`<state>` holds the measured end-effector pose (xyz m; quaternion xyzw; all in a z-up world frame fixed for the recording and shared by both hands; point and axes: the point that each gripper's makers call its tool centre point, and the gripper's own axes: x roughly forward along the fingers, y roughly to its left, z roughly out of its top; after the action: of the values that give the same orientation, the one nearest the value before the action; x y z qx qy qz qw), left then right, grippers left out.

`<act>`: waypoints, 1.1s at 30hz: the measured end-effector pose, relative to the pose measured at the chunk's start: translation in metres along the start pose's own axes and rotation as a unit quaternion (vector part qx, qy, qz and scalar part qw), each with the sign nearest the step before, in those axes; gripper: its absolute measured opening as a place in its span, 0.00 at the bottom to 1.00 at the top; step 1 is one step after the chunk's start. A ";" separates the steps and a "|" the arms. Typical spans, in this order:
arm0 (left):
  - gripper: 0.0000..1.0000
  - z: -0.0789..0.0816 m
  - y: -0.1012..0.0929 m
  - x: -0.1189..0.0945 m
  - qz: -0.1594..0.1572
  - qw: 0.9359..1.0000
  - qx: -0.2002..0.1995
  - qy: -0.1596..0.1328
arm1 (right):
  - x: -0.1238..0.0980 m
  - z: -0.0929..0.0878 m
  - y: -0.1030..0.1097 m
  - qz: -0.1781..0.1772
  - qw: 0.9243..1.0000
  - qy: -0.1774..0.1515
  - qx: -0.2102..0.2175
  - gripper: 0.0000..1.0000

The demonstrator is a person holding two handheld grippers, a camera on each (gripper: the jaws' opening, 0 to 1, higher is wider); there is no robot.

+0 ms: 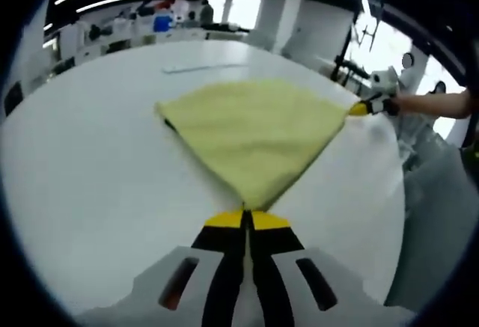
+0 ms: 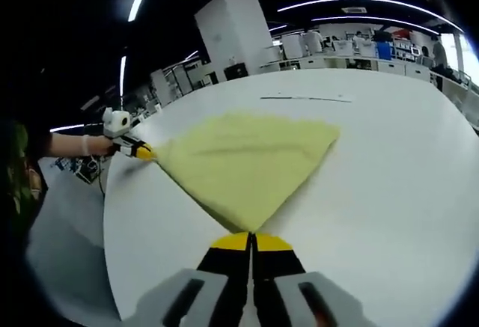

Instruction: Fold the garment on the visible template until the final outline fits inside the template.

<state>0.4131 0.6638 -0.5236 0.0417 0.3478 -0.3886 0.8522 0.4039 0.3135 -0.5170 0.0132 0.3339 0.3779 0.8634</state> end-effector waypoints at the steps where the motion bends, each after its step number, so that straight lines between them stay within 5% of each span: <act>1: 0.00 0.000 0.000 0.000 0.001 1.000 0.001 0.001 | -0.001 0.000 0.000 0.001 1.000 0.003 -0.011 0.00; 10: 0.00 -0.010 -0.009 -0.013 -0.009 1.000 -0.002 0.005 | -0.011 -0.014 0.018 0.029 0.999 0.033 -0.024 0.00; 27: 0.00 -0.049 -0.044 -0.043 -0.025 0.999 -0.038 0.014 | -0.037 -0.050 0.072 0.049 0.998 0.037 0.003 0.00; 33: 0.00 -0.057 -0.047 -0.043 -0.026 0.999 -0.044 0.018 | -0.039 -0.058 0.071 0.048 0.998 0.037 0.013 0.00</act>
<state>0.3290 0.6775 -0.5306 0.0018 0.3805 -0.3943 0.8365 0.3047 0.3256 -0.5207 0.0267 0.3697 0.4151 0.8309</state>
